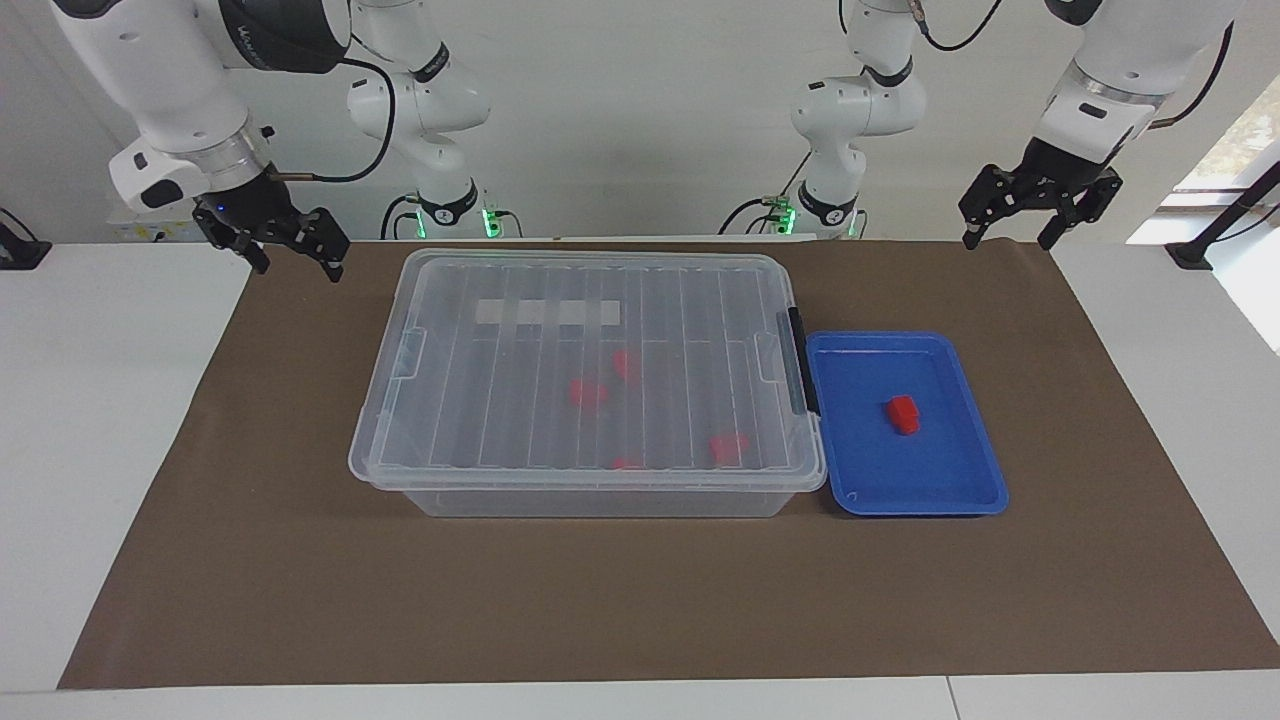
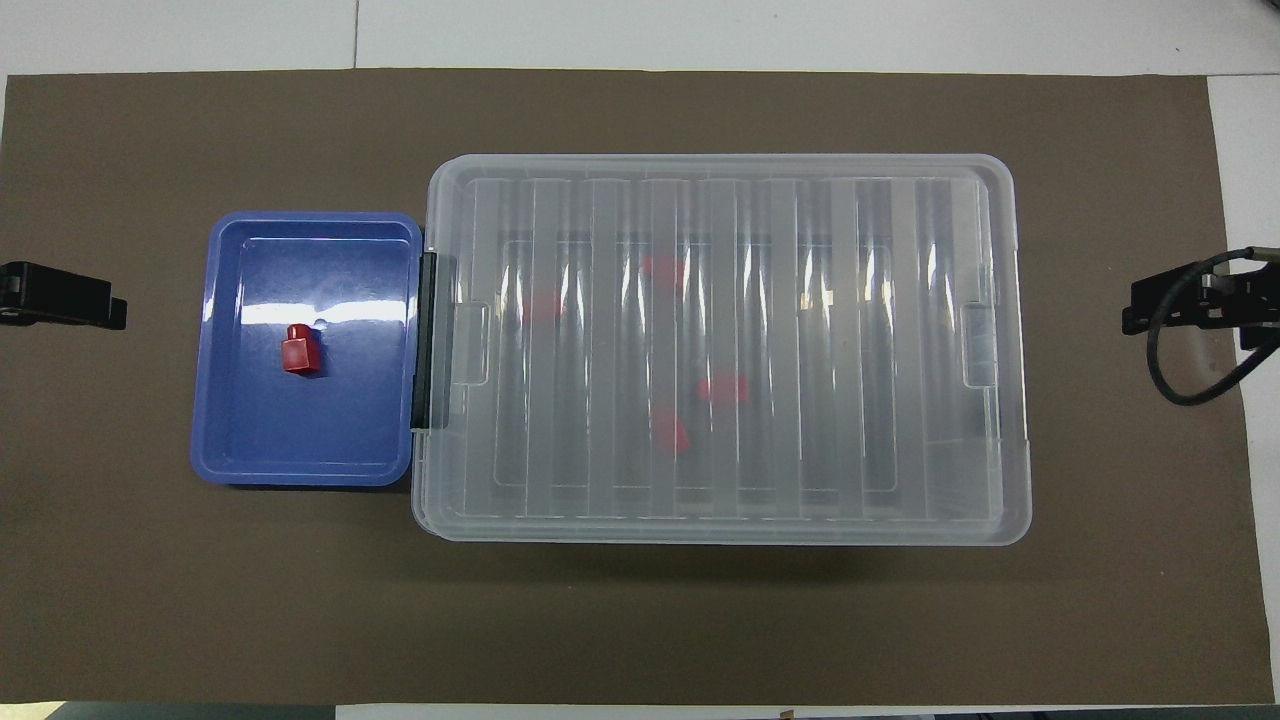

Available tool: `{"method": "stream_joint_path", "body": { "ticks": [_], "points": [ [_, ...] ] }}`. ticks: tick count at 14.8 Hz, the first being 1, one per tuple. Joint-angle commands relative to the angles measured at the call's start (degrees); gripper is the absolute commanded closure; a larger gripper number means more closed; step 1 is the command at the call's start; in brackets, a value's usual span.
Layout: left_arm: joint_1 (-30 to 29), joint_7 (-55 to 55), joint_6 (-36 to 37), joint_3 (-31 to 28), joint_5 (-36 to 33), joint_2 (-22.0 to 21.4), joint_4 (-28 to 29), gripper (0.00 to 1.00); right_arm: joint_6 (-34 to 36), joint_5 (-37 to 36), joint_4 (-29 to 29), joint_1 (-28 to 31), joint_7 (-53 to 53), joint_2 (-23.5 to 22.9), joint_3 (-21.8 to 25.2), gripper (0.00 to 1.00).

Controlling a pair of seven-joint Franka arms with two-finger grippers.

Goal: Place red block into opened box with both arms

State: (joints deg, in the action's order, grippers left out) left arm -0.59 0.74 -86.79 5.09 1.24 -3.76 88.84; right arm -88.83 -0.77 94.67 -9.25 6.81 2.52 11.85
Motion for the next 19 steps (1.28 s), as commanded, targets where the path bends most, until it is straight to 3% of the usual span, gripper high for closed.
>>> {"method": "stream_joint_path", "body": {
  "ticks": [1,6,11,16,19],
  "points": [
    [-0.5,1.5,0.9,0.3,0.7,-0.1,-0.1,0.00,-0.7,0.8,0.7,0.2,0.0,0.7,-0.1,0.00],
    [-0.5,1.5,4.2,0.8,0.4,3.8,-5.3,0.00,-0.3,0.8,0.7,0.7,0.1,0.7,-0.1,0.00],
    [-0.6,1.4,4.0,0.9,0.4,3.9,-5.3,0.00,1.3,0.8,2.4,0.2,-0.3,1.7,-0.2,0.00],
    [-0.2,1.0,3.0,0.9,0.5,3.1,-4.7,0.00,-8.5,0.8,7.9,-0.9,-3.1,2.1,-0.4,0.00],
    [0.2,0.9,2.9,0.8,0.7,2.7,-4.4,0.00,-12.7,0.9,8.2,-2.5,-3.0,-0.7,-0.5,0.00]
  ]
}}
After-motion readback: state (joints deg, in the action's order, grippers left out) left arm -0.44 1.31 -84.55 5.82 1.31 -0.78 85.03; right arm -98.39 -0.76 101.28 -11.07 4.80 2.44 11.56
